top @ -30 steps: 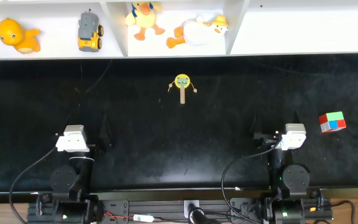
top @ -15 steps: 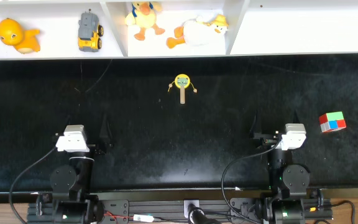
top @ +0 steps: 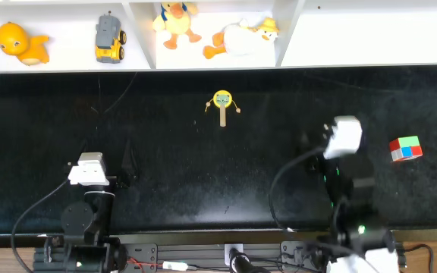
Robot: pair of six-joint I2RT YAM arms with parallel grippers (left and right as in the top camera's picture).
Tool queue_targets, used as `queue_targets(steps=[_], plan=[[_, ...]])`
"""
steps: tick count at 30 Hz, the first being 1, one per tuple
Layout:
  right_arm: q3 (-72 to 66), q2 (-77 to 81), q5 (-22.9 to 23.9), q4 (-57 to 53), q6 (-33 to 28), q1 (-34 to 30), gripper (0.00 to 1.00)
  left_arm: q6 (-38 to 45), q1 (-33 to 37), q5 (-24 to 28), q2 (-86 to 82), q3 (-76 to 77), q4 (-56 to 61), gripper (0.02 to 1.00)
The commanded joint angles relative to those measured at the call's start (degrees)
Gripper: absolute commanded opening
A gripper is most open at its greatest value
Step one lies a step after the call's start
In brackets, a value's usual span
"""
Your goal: Store Toys
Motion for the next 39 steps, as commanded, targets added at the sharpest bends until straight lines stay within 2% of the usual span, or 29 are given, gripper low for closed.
queue_targets(steps=[1,9,14,18,26,32,36,39], plan=[[15.15,17.42,4.83,-10.43,11.76,7.82,0.993,1.27,-0.07,0.50,-0.63,-0.02,-0.17,0.996],[26.88,38.95,15.67,-12.85,32.65,25.51,0.996,1.25,-0.07,0.50,-0.63,-0.02,-0.20,0.996],[33.42,51.17,19.39,-12.66,40.48,33.75,0.993,1.27,-0.07,0.50,-0.63,-0.02,-0.17,0.996],[38.01,58.07,19.47,-12.66,42.29,35.39,0.996,1.27,-0.07,0.50,-0.63,-0.02,-0.17,0.996],[46.31,69.99,19.19,-12.66,42.23,35.19,0.998,1.27,-0.07,0.50,-0.63,-0.02,-0.17,0.998],[47.23,72.57,15.26,-13.09,42.21,34.64,1.000,1.25,-0.07,0.50,-0.63,-0.02,-0.17,0.998],[47.23,73.35,14.86,-14.86,42.23,34.03,0.917,1.27,-0.07,0.50,-0.63,-0.02,-0.17,0.998],[47.23,74.03,14.73,-15.02,42.23,33.33,0.917,1.27,-0.07,0.50,-0.63,-0.02,-0.17,0.998]])
